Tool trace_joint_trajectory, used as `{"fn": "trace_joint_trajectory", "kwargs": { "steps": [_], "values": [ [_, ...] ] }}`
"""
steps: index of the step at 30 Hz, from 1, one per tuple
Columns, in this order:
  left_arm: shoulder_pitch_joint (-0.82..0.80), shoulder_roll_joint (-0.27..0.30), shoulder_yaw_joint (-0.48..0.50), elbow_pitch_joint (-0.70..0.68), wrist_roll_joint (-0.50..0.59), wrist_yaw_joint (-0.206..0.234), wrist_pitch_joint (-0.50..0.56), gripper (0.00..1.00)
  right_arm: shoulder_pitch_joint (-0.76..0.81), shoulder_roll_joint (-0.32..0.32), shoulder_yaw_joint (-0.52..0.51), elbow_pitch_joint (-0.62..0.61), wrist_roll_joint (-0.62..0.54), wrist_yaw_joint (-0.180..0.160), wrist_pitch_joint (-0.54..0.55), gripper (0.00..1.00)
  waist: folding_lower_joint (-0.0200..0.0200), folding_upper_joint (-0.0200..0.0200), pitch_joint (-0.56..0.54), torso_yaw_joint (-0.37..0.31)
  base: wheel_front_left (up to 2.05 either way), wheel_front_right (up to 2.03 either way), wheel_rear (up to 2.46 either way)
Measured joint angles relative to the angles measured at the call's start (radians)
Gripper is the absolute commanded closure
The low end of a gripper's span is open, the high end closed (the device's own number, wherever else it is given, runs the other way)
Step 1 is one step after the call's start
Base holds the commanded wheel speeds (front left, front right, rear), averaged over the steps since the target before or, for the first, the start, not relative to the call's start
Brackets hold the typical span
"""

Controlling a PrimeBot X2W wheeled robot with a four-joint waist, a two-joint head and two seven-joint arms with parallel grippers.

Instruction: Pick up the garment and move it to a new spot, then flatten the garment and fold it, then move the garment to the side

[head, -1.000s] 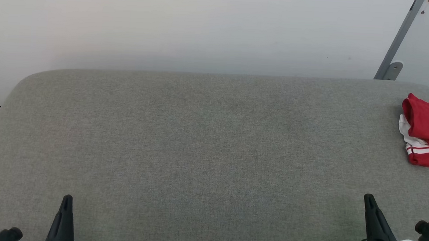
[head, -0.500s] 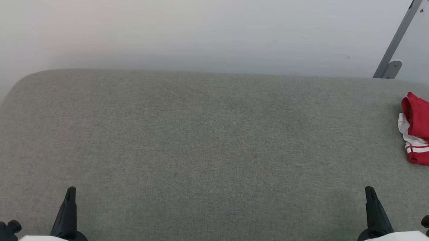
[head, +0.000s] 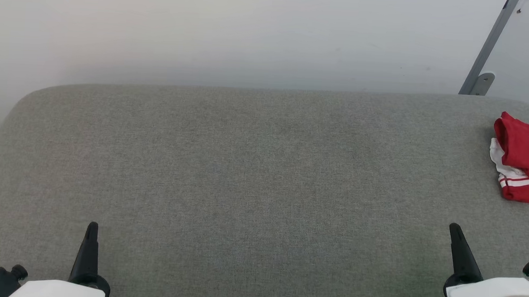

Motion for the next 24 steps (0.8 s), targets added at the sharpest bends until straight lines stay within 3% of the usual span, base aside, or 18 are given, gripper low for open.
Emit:
{"fn": "trace_joint_trajectory", "kwargs": {
  "steps": [24],
  "values": [
    [-0.059,-0.026,0.01,0.029,-0.209,0.0,0.066,1.0,-0.04,0.019,-0.019,0.002,0.23,0.0,0.068,1.0,0.0,0.0,0.006,-0.007,0.0,0.0,0.0]
  ]
}}
